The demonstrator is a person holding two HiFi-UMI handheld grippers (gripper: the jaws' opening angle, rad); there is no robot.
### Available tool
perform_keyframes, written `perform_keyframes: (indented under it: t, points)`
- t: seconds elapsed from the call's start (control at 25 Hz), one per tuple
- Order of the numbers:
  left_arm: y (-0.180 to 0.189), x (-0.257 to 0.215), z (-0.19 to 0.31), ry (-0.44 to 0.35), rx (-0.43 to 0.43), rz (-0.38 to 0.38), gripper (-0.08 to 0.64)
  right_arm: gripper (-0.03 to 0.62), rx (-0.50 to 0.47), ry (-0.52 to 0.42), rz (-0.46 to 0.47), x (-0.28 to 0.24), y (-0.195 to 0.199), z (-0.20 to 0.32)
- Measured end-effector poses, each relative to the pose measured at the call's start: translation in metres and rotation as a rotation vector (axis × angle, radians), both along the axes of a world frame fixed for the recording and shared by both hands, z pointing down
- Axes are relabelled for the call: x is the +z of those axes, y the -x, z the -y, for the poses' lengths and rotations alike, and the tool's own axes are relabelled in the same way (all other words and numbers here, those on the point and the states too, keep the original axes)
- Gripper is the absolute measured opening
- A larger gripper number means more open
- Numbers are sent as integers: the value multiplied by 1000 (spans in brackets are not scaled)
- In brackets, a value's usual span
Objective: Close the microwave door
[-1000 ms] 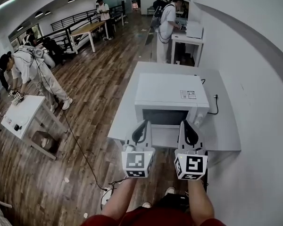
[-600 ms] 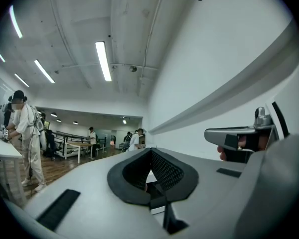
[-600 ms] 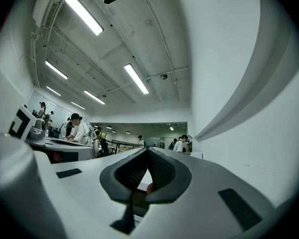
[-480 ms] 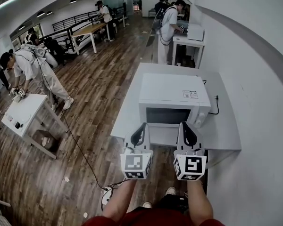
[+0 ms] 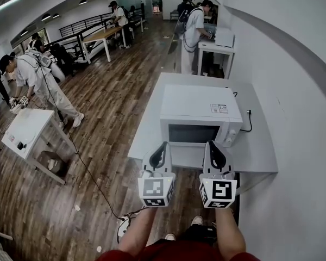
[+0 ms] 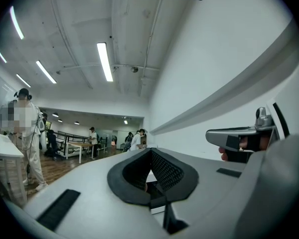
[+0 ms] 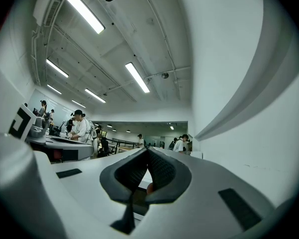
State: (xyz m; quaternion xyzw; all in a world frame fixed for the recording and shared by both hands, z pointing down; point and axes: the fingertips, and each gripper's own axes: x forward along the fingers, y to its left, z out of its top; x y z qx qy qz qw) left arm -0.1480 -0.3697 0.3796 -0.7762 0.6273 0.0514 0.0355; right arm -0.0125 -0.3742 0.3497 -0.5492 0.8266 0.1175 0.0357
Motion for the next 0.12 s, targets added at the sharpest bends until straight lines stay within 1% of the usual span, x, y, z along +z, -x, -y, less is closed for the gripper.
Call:
perform_keyframes:
  t: [0.12]
  points:
    - [-3,0,0,-2,5,-1,26,26,1,2,-2,1,-3,0]
